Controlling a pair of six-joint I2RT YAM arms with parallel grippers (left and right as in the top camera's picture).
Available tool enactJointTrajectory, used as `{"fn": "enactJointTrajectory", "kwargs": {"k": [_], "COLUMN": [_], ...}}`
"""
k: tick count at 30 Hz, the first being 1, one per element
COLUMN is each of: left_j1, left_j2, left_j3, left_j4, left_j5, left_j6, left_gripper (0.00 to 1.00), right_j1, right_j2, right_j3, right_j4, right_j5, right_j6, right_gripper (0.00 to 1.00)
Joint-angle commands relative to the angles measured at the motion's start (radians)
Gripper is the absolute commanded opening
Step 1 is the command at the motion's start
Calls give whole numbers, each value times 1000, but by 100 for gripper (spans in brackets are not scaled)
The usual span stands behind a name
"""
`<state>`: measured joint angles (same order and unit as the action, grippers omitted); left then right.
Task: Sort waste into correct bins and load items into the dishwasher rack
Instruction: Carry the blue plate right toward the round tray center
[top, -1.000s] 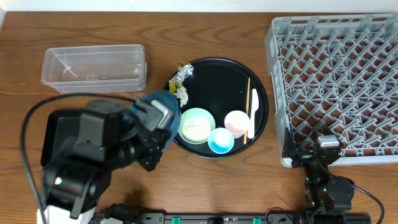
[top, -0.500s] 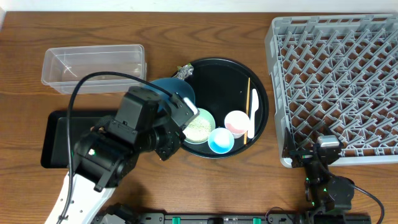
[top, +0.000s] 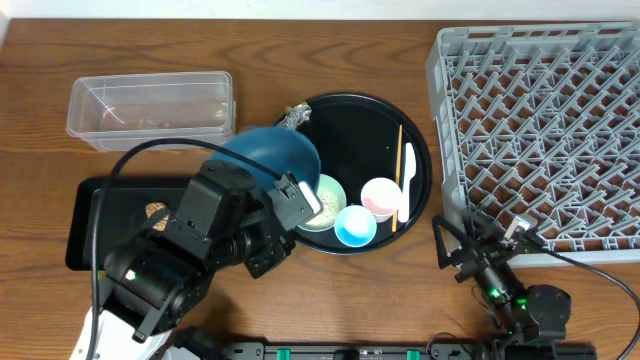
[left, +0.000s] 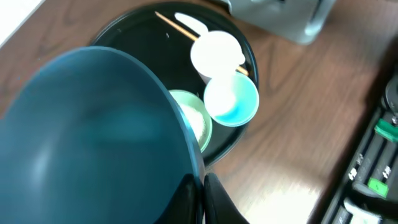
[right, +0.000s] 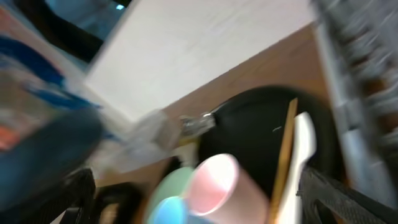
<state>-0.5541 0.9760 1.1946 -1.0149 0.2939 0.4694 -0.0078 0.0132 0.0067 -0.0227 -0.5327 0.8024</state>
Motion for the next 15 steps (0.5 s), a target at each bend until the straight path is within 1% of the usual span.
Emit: {"fn": "enactJointTrajectory", "kwargs": {"k": [1, 3, 6, 8, 11, 15], "left_j1": [-7, -10, -10, -10, -10, -10], "left_j2": [-3, -2, 14, 35, 78, 144], "left_j3": [4, 4, 4, 4, 4, 4], "left_j4": [-11, -23, -26, -20, 1, 31], "left_j5": [11, 11, 8, -2, -66, -133], "left_j6": [47, 51, 72, 81, 81, 81], "left_gripper": [6, 6, 6, 6, 6, 6], "right_j1": [0, 0, 0, 0, 0, 0], "right_j2": [0, 0, 7, 28, 106, 311], "right_j3": [-1, 2, 28, 62, 157, 355], "right_j4": [48, 89, 86, 77, -3, -150], "right_j5": [-107, -137, -137, -130, -122, -117], "right_j6": [151, 151, 143, 113, 46, -117], "right_gripper": [99, 99, 99, 99, 99, 99]}}
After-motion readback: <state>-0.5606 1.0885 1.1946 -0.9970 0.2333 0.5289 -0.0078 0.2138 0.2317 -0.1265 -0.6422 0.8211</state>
